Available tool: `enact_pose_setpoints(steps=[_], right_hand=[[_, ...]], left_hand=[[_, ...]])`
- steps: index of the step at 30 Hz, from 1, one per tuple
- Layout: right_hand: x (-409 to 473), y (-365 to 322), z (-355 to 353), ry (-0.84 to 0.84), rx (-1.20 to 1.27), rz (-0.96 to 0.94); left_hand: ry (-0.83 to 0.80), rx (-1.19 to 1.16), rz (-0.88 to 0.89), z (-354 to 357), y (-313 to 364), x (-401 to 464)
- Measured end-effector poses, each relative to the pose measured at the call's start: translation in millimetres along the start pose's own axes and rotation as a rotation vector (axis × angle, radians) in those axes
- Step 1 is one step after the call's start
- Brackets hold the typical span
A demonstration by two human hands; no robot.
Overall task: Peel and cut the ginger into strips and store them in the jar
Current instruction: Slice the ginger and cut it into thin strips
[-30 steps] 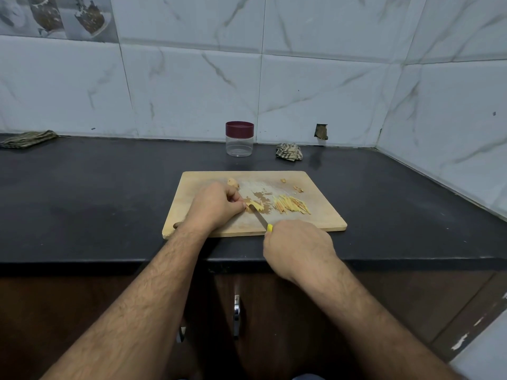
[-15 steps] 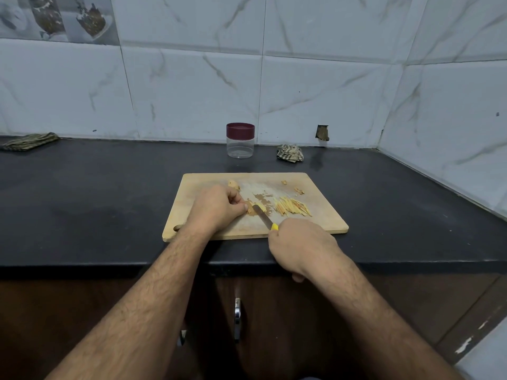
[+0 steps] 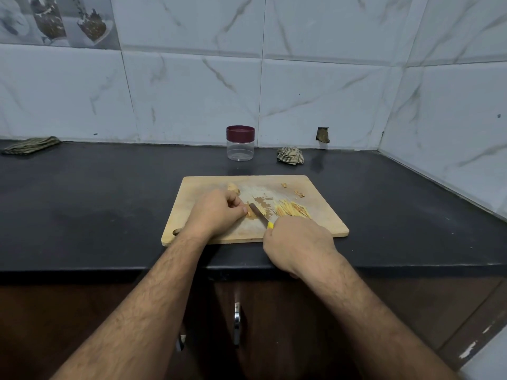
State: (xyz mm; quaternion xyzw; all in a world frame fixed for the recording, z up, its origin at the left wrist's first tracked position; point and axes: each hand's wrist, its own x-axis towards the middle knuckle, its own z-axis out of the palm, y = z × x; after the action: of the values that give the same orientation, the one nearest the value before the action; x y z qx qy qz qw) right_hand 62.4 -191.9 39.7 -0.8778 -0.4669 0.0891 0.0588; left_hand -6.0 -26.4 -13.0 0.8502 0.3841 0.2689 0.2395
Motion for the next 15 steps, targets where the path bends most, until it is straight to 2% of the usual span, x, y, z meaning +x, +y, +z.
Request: enact_pose_setpoints(steps=[15], right_hand=[[6.9, -6.4, 6.3, -0.007, -0.024, -0.015]], left_hand=[[-0.019, -0.019, -0.022, -0.4, -1.5, 1.4]])
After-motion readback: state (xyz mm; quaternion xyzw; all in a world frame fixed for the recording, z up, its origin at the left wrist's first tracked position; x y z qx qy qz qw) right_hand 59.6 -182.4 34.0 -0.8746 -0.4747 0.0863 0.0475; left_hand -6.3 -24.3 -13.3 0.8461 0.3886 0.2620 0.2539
